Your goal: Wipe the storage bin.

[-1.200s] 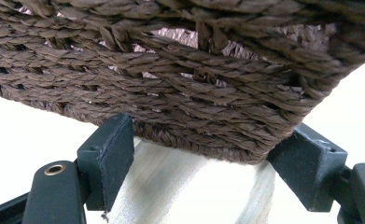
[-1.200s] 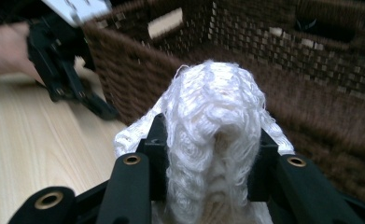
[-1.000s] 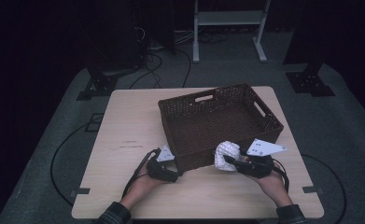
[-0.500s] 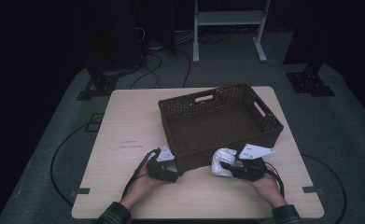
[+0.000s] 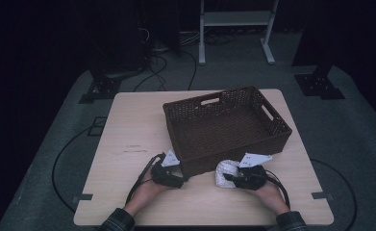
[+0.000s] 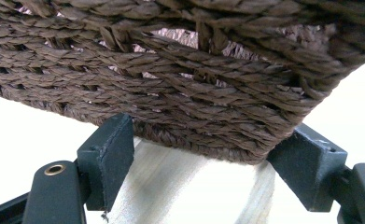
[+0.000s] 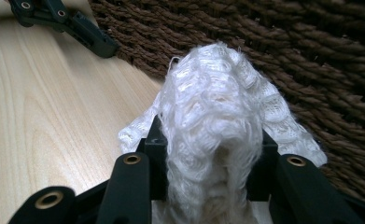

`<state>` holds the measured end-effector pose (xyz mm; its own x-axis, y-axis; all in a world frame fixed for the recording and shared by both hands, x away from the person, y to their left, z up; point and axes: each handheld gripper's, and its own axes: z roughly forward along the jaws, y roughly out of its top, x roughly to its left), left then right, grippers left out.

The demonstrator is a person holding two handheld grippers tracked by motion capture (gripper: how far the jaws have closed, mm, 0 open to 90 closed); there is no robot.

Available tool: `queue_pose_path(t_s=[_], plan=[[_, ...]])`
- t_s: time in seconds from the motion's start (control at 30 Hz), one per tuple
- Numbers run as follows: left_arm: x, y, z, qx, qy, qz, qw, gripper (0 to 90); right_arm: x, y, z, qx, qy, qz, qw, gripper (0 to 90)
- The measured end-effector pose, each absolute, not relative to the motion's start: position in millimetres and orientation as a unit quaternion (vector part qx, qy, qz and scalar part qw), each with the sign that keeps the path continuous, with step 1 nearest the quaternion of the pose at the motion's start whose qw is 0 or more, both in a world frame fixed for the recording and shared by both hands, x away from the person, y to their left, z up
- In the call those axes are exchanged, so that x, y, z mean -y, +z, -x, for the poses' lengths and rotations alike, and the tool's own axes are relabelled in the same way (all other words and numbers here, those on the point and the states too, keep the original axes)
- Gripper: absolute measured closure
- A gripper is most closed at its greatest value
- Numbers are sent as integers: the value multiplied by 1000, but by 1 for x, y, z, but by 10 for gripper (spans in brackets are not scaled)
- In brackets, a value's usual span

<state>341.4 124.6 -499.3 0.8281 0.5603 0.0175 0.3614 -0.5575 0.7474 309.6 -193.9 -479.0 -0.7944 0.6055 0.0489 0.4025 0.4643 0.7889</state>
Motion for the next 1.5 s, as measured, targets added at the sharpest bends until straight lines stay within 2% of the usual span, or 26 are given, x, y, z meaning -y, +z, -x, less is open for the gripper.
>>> queue_pose_path(t_s=[0.3,1.0,1.5], plan=[[-125,-499,-341,-264,128,-873,389,238,193,-474,-307,-842,434,-296,123,615],[-124,-499,-341,-265,127,-873,390,237,188,-421,-295,-806,510,-254,157,614],[-125,-499,-341,-264,128,-873,389,237,173,-450,-303,-832,474,-259,129,615]])
